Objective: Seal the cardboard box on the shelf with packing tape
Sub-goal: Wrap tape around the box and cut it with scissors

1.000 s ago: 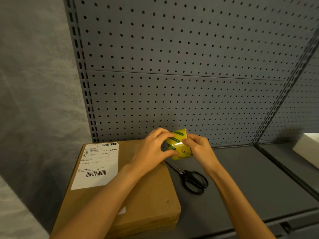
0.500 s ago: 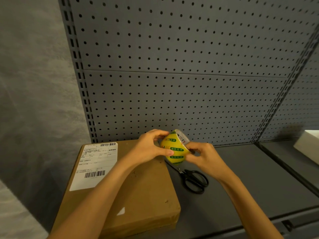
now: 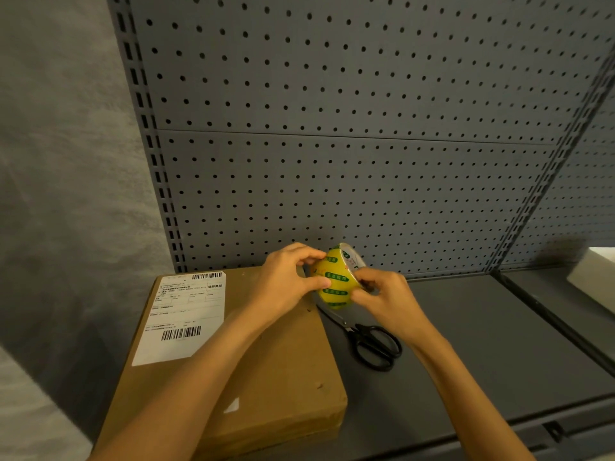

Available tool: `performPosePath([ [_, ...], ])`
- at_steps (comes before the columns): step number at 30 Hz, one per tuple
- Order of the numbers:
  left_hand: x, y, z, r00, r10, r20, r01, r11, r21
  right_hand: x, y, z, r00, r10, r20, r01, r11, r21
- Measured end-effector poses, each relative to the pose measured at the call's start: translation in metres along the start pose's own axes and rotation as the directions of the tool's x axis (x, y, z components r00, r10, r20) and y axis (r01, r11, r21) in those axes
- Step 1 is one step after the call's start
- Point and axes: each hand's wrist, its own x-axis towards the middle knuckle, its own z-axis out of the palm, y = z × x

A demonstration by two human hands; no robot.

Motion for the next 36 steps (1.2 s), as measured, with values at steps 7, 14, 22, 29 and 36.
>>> performPosePath([
  [7,-0.003,0.004,0.004,0.994,0.09,-0.057,-0.088,0.995,0.043,0.002,-0.008,0.006,0.998,0.055,-0.028,-0.052,0.994,0.095],
  [14,-0.002,0.004,0.006,0.995,0.023,0.096,-0.023,1.0,-0.001,0.004,-0.006,0.008,0.994,0.102,-0.034,-0.095,0.983,0.156],
  [22,-0.005,0.003,0.012,0.991,0.125,0.049,-0.128,0.99,0.063,0.004,-0.006,0.012,0.987,0.135,-0.089,-0.114,0.972,0.207],
  [29,-0.012,0.002,0.028,0.947,0.251,0.2,-0.286,0.943,0.169,0.011,-0.006,0.016,0.97,0.182,-0.162,-0.132,0.951,0.281],
  [36,-0.002,-0.002,0.009,0.994,0.111,0.002,-0.111,0.987,0.112,0.013,-0.005,0.008,0.938,0.326,-0.12,-0.225,0.834,0.503],
])
